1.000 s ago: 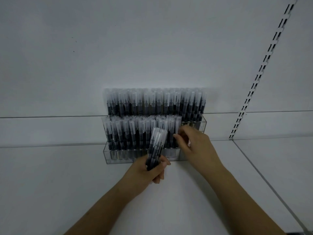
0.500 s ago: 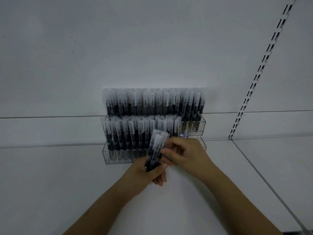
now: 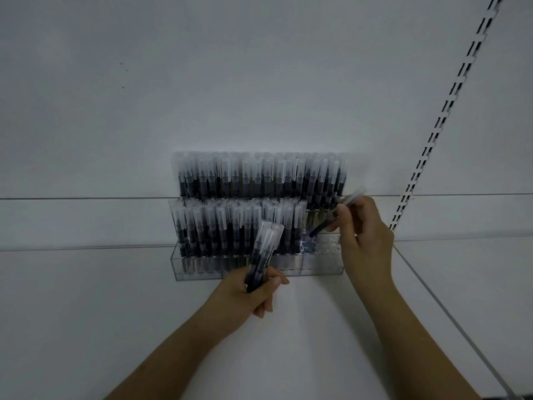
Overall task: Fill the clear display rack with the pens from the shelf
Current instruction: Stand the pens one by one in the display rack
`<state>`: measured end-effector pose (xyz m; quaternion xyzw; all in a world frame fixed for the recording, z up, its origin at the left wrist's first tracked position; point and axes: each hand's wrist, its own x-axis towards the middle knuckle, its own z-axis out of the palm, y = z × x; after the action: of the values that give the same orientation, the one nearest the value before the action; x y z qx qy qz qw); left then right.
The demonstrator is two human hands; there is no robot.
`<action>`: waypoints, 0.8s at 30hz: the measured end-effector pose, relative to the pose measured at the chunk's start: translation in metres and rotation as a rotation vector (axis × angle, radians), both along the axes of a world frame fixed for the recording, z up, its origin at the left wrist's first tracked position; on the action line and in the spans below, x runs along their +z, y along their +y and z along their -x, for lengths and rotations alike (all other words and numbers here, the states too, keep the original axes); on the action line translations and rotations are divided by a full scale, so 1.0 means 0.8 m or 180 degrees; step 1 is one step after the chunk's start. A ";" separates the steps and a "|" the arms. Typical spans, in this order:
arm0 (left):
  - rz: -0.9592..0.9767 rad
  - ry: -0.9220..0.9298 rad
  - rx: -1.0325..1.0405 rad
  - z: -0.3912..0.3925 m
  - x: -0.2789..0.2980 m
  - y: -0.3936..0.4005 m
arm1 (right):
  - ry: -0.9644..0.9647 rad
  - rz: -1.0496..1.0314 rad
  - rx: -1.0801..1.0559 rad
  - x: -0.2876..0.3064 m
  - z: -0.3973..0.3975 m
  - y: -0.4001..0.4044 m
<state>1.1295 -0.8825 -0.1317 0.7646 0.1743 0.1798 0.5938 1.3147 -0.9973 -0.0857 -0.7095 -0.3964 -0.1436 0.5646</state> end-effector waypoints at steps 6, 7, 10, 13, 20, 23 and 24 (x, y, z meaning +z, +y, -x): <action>0.0010 0.0004 0.0003 0.000 0.000 0.000 | -0.0384 0.0333 0.0092 0.004 0.007 0.012; 0.0012 -0.0002 -0.0002 0.000 0.000 0.000 | -0.0488 0.0401 0.0063 0.005 0.007 0.016; 0.0022 0.0006 0.0008 0.000 0.001 0.000 | -0.0687 0.0482 -0.0092 0.005 0.008 0.022; 0.0040 -0.0020 0.0001 0.000 0.000 0.000 | -0.0679 0.0480 -0.0140 0.002 0.009 0.021; 0.0067 -0.0049 -0.0017 0.000 0.000 -0.001 | -0.0876 0.1143 -0.0305 -0.009 0.005 0.033; 0.0070 -0.0054 -0.0007 -0.001 0.001 -0.002 | -0.1193 0.1336 -0.0717 -0.009 0.014 0.039; 0.0062 -0.0048 0.0003 -0.001 0.001 -0.002 | -0.1200 0.1398 -0.0795 -0.008 0.017 0.040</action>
<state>1.1301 -0.8841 -0.1308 0.7574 0.1719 0.1841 0.6024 1.3013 -0.9651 -0.0923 -0.8186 -0.4254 -0.2517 0.2924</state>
